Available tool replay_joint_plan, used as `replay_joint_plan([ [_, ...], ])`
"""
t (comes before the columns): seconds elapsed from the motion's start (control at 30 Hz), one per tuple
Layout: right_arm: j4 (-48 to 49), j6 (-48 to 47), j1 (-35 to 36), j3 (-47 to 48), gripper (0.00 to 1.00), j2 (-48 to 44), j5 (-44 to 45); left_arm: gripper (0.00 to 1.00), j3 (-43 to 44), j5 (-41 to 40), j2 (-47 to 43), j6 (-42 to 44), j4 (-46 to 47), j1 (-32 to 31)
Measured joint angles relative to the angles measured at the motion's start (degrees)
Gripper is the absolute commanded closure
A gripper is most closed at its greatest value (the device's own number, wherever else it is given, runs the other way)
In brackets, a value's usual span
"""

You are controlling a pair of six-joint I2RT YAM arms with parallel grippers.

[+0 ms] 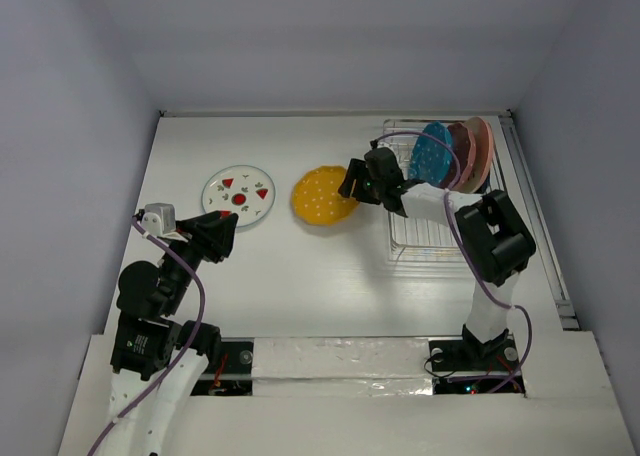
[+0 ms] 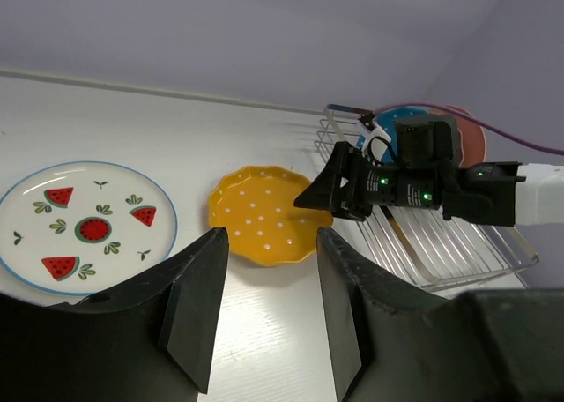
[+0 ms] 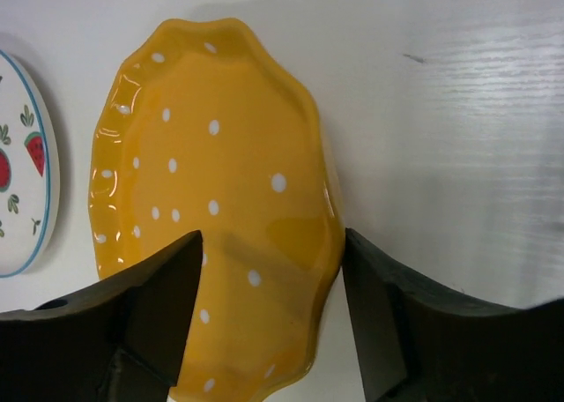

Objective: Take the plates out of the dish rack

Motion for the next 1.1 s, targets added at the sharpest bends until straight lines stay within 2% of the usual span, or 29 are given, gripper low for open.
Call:
replay_joint_plan([
  [0.2, -0.48, -1.11, 0.79, 0.92, 0.14, 0.22, 1.14, 0.58, 0.0, 0.07, 0.0, 0.0, 0.0, 0.0],
  [0.3, -2.64, -1.68, 1.51, 2.21, 0.1, 0.24, 2.73, 0.58, 0.0, 0.09, 0.0, 0.0, 0.0, 0.0],
  [0.5, -5.42, -3.63, 2.27, 5.03, 0.1, -1.29, 7.28, 0.58, 0.0, 0.07, 0.0, 0.0, 0.0, 0.0],
  [0.57, -6.99, -4.74, 2.32, 5.35, 0.25, -3.17, 8.92, 0.58, 0.0, 0.07, 0.0, 0.0, 0.0, 0.0],
  [0.6, -7.78, -5.2, 2.34, 5.49, 0.4, -4.44, 9.86, 0.58, 0.0, 0.07, 0.0, 0.0, 0.0, 0.0],
  [0.63, -8.22, -6.03, 2.34, 5.49, 0.75, -5.99, 11.17, 0.58, 0.0, 0.07, 0.0, 0.0, 0.0, 0.0],
  [0.7, -9.46, -7.15, 2.32, 5.05, 0.98, -10.25, 13.92, 0.58, 0.0, 0.07, 0.0, 0.0, 0.0, 0.0],
  [0.73, -9.66, -7.98, 2.19, 4.68, 1.0, -12.74, 15.3, 0.58, 0.0, 0.07, 0.0, 0.0, 0.0, 0.0],
  [0.8, -11.13, -9.49, 1.68, 4.39, 1.0, -18.6, 18.78, 0.6, 0.0, 0.07, 0.0, 0.0, 0.0, 0.0],
  [0.83, -11.58, -10.51, 1.2, 4.42, 1.0, -21.46, 20.46, 0.65, 0.0, 0.07, 0.0, 0.0, 0.0, 0.0],
  [0.87, -11.87, -11.28, 0.61, 4.44, 1.0, -24.04, 22.03, 0.81, 0.0, 0.09, 0.0, -0.07, 0.0, 0.0],
  [0.93, -12.59, -13.27, -1.99, 4.44, 1.0, -28.37, 24.87, 0.99, 0.0, 0.09, 0.0, -0.13, 0.0, 0.0],
  [1.03, -14.53, -15.56, -7.67, 4.44, 0.99, -31.15, 27.15, 1.0, 0.0, 0.09, 0.0, 0.04, 0.0, 0.0],
  [1.07, -15.43, -16.2, -9.77, 4.44, 0.89, -31.19, 27.3, 1.0, 0.0, 0.07, 0.0, 0.04, 0.0, 0.0],
  [1.1, -16.17, -16.55, -11.26, 4.44, 0.74, -30.88, 27.32, 1.0, 0.0, 0.04, 0.0, 0.04, 0.0, 0.0],
])
